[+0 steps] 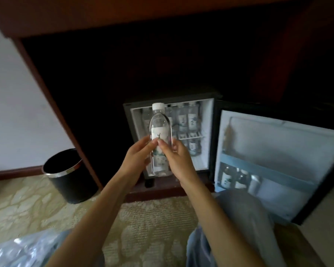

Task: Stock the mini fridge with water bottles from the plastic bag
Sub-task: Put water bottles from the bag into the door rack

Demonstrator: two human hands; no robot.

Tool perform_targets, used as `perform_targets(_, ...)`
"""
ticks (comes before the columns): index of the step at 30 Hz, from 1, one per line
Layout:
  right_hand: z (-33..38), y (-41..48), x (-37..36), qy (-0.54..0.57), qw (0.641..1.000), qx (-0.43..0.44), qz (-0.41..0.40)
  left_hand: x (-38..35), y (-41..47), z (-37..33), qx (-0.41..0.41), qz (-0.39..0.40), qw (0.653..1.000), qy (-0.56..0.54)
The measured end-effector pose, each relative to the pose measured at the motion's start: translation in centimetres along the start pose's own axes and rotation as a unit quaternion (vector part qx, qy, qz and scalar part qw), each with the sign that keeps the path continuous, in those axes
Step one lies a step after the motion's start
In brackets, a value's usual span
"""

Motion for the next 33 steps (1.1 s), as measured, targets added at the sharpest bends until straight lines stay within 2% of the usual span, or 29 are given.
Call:
perform_targets(4,1.4,-1.2,8.3,-0.029,0.999,0.034,-0.014,-6.6,4.0,-1.3,0.012,0.075,0.997,0.017)
perform_targets(9,-0.9,-3.2,17.6,-0.057,0.998,0.015,-0.035,-13.6,8.8,0.5,0.047,0.154,0.983,0.084)
perform_targets(17,-9.3,-6.3,21.5,-0.107,0.990,-0.058,-0.064,-17.0,10.5,6.9,0.062,0.266,0.952,0.140)
perform_targets(22,-14.4,-8.5,23.3,-0.136,0.979,-0.078,-0.131,-19.4,11.3,12.5,0.058,0.269,0.941,0.198)
perform_targets(26,-17.7,-10.4,25.4,-0.154,0.964,-0.093,-0.196,-22.2,11.5,17.8,0.002,0.256,0.946,0.200)
perform_targets(33,-21.7,-10.7,27.7,-0.190,0.953,-0.112,-0.207,-24.1,12.2,23.7,-0.026,0.194,0.961,0.197)
Point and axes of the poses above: each hand's wrist, its own y-axis towards the middle knuckle, its own x-axis out of the back of the hand, z = x × y, the point moved 5 cm from there along y, towards the middle knuckle, and after that the axes turned 12 degrees about z, right-handed, at the moved point
